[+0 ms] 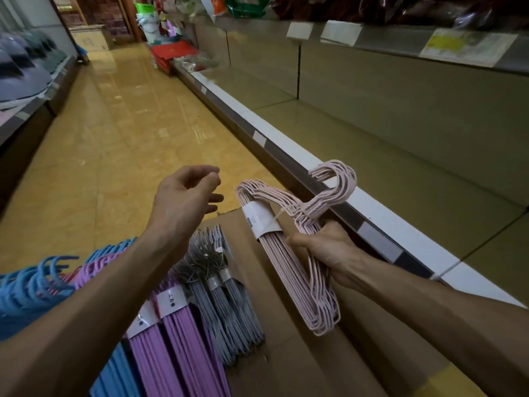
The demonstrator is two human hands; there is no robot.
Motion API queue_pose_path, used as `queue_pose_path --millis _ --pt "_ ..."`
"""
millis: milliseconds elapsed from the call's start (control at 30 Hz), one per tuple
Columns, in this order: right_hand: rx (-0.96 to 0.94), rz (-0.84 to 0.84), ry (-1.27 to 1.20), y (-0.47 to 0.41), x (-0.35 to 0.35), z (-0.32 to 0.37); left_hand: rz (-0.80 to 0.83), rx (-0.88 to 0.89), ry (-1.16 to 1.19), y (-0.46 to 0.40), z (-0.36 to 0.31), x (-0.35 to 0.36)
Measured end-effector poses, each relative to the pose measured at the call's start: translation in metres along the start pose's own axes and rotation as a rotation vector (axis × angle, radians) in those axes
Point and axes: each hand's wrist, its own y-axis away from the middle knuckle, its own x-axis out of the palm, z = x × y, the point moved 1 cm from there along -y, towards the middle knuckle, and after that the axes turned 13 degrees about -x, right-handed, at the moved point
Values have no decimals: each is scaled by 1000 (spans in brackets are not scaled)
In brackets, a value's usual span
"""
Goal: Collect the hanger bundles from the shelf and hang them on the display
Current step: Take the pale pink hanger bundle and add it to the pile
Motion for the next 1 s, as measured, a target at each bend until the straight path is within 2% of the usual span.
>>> queue_pose_path --millis 133,333,433,567,1000 --pt "35 -72 76 -24 26 -31 -20 49 -9 6 9 -10" --pt "25 -218 232 -33 64 -30 -17 33 32 4 26 -24" --pt "-13 -237 316 -36 78 -37 -35 22 59 1 33 -31" --pt "4 -192 392 -35 90 -43 -55 2 90 -1 42 -37" --pt "-63 131 371 -28 86 -36 -42 -22 79 17 39 -53"
